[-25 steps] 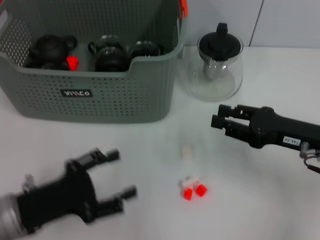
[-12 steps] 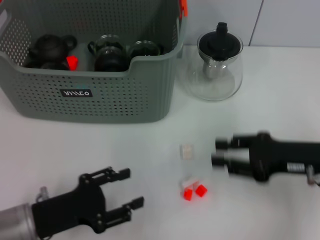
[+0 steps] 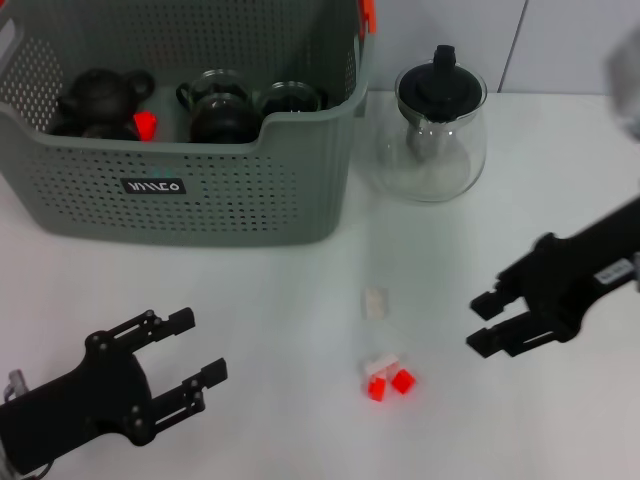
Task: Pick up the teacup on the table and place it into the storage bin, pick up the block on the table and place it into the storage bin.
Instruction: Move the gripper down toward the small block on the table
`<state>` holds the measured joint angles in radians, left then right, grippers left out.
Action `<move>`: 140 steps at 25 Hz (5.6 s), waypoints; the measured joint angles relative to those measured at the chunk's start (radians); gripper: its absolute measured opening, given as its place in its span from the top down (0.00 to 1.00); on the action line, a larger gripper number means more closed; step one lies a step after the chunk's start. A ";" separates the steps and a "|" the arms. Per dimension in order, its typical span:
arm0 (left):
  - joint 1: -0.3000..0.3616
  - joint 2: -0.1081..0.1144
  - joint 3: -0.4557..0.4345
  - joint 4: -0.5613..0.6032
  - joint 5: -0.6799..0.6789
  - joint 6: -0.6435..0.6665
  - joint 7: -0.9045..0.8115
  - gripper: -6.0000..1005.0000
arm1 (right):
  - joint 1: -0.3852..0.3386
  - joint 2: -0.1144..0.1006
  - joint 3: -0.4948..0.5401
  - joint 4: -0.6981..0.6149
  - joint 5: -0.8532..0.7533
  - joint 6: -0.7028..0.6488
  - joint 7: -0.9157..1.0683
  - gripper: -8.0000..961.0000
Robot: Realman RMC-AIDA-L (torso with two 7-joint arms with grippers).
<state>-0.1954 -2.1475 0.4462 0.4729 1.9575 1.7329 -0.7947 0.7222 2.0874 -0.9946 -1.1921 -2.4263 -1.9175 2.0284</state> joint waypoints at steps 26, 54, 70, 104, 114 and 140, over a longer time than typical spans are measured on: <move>0.027 -0.005 -0.050 -0.005 -0.006 -0.004 0.005 0.33 | 0.179 0.014 -0.586 0.295 0.130 0.602 0.073 0.38; 0.025 -0.008 -0.050 -0.007 -0.006 -0.025 0.006 0.33 | 0.176 0.020 -0.604 0.531 0.243 0.842 0.016 0.15; 0.030 -0.008 -0.050 -0.008 -0.008 -0.036 0.005 0.33 | 0.150 0.005 -0.548 0.467 0.164 0.736 0.071 0.15; 0.025 -0.009 -0.050 -0.008 -0.009 -0.051 0.002 0.33 | 0.089 0.018 -0.541 0.391 0.056 0.768 0.168 0.29; 0.025 -0.009 -0.050 -0.008 -0.009 -0.054 0.002 0.33 | 0.095 0.019 -0.585 0.413 0.059 0.798 0.172 0.32; 0.029 -0.009 -0.050 -0.010 -0.006 -0.066 0.002 0.33 | 0.096 0.019 -0.588 0.412 0.075 0.808 0.174 0.48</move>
<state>-0.1666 -2.1568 0.3957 0.4632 1.9519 1.6671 -0.7931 0.8178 2.1061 -1.5824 -0.7804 -2.3513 -1.1100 2.2023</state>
